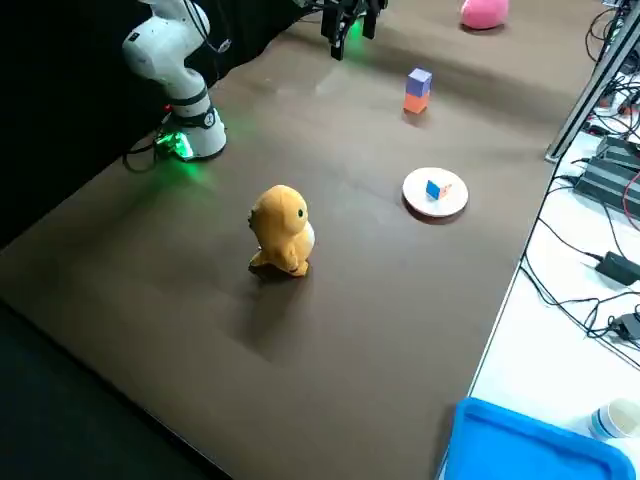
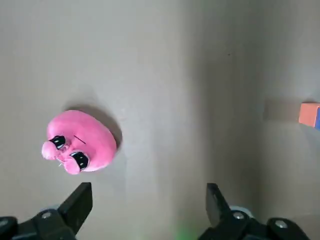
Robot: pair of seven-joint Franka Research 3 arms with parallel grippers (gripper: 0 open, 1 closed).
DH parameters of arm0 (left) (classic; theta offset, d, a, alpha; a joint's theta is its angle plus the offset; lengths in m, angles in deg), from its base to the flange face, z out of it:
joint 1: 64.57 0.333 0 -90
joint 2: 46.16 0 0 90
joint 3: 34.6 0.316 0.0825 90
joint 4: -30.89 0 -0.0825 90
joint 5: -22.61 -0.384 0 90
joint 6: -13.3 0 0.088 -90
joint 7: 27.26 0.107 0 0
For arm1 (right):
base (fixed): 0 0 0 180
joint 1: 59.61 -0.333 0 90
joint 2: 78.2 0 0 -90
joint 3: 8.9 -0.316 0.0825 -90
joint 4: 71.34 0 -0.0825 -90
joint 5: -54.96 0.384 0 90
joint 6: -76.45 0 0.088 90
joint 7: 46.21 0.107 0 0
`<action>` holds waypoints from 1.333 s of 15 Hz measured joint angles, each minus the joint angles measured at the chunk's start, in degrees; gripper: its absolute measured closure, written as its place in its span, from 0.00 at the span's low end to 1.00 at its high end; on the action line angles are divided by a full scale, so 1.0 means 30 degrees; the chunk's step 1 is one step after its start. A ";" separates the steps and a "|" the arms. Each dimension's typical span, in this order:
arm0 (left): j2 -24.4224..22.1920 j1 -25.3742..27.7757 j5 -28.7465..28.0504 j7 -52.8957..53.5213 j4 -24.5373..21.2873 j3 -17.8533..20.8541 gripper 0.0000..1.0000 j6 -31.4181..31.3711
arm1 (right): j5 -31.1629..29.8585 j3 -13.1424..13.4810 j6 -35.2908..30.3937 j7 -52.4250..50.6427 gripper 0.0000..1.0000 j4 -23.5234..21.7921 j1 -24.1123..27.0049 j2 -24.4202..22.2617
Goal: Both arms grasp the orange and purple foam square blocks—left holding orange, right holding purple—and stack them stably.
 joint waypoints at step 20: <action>-0.0277 0.0065 -0.0667 -0.2571 -0.1505 -0.0272 0.00 -0.1932 | 0.0011 -0.0142 -0.0100 0.0000 0.00 -0.0039 -0.0006 0.0000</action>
